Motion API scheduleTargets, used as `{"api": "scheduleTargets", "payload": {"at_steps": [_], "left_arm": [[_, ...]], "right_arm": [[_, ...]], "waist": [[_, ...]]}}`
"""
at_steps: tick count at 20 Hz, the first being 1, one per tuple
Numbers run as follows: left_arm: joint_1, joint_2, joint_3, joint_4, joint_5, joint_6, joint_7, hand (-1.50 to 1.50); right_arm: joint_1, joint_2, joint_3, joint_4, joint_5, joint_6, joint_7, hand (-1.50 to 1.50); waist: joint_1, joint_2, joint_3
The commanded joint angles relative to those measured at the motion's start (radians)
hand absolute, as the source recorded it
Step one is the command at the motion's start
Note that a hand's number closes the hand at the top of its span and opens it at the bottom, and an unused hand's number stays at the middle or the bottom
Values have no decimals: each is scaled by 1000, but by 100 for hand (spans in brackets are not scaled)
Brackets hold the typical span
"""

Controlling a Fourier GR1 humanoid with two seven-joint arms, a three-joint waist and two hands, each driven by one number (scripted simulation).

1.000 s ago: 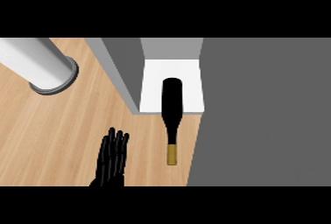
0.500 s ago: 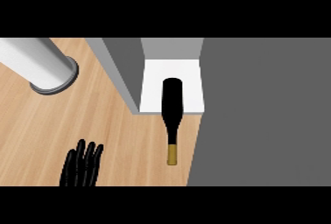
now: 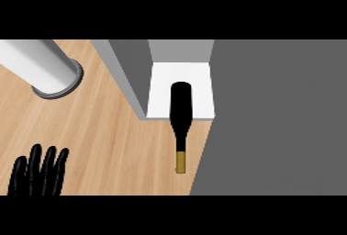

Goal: Pick up the wine, place it into the cabinet and close the cabinet

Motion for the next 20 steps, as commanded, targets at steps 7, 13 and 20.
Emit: {"api": "scheduleTargets", "payload": {"at_steps": [7,13,20], "left_arm": [[155,108,220,1,131,-193,-37,-150],[96,143,359,12,210,-226,45,-150],[167,172,423,44,228,-350,22,-150]], "right_arm": [[28,61,361,-142,150,-56,30,150],[-5,63,578,-122,299,-237,24,150],[-151,62,664,-47,411,-418,13,150]], "waist": [[2,-6,-1],[-17,-5,-1],[1,-5,-3]]}}
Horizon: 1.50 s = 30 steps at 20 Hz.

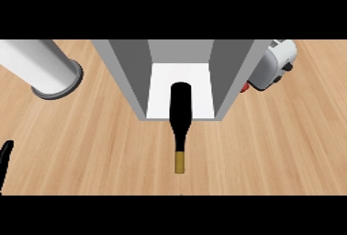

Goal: Pick up the wine, place it into the cabinet and close the cabinet

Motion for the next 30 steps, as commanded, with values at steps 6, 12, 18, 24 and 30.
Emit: {"api": "scheduleTargets", "payload": {"at_steps": [6,12,18,24,30], "left_arm": [[-2,21,89,-22,74,-48,78,-150],[-52,-20,70,27,87,-91,94,-150],[-96,-37,67,13,80,-72,121,-150],[-83,-55,58,21,50,-82,125,-150],[-137,-77,93,43,58,-84,153,-150]], "right_arm": [[-276,33,205,64,162,-226,15,150],[-455,30,153,159,111,-343,28,150],[-643,28,29,251,-51,-403,37,150],[-909,33,-151,462,-205,-449,9,150],[-1134,36,-237,769,-268,-426,-115,150]], "waist": [[11,4,0],[19,10,-2],[40,16,-1],[48,16,0],[41,17,1]]}}
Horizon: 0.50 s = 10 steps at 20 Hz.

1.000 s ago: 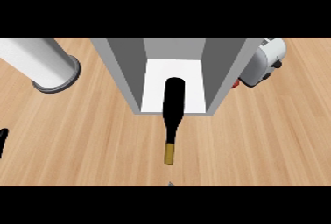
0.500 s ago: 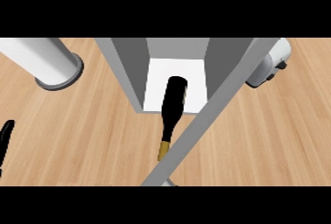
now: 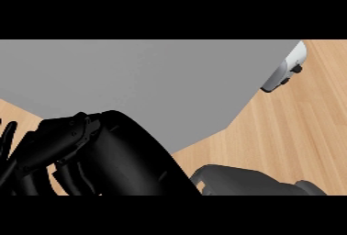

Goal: Pick up the wine, place it into the cabinet and close the cabinet

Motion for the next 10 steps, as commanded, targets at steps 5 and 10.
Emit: {"api": "scheduleTargets", "payload": {"at_steps": [5,10], "left_arm": [[18,-38,8,14,-37,-4,0,-150],[-5,-60,10,-30,-55,34,55,-150]], "right_arm": [[-196,18,-135,382,58,95,-160,150],[-210,15,-246,501,10,201,-199,150]], "waist": [[-10,0,0],[-22,-2,1]]}}
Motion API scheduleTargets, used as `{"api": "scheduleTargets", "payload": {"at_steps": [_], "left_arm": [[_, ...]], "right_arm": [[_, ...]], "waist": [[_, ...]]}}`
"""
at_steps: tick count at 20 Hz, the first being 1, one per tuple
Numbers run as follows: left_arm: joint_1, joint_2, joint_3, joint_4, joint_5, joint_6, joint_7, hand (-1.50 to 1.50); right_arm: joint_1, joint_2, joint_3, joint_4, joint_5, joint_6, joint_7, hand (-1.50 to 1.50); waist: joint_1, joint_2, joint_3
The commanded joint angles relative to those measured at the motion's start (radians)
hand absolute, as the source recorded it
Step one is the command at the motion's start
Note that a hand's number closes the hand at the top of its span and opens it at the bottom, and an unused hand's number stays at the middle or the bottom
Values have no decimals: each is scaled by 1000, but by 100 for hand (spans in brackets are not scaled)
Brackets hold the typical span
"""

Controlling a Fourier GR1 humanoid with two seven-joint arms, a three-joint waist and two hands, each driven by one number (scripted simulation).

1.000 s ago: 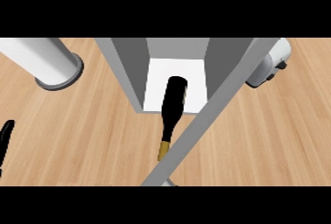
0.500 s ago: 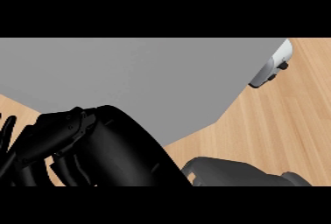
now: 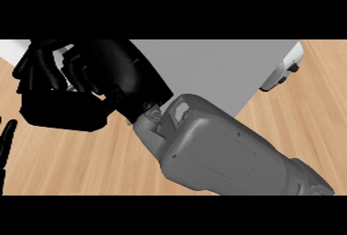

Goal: Pick up the wine, place it into the cabinet and close the cabinet

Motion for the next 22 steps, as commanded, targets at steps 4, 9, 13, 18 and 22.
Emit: {"api": "scheduleTargets", "payload": {"at_steps": [4,9,13,18,22], "left_arm": [[4,-20,30,8,-12,-37,20,-150],[-27,-35,22,33,-34,-23,22,-150],[-10,-21,41,13,-16,-29,44,-150],[6,-32,8,-14,-30,-29,45,-150],[-32,-57,9,23,-39,-6,38,-150]], "right_arm": [[-10,-1,-98,231,-23,80,-163,150],[3,-23,-99,283,-17,91,-211,150],[3,-99,-130,341,-46,160,-275,150],[-23,-140,-132,416,-14,180,-323,150],[-61,-103,-125,455,-2,172,-342,150]], "waist": [[-3,4,2],[-14,6,2],[-4,10,3],[-2,12,2],[-17,14,0]]}}
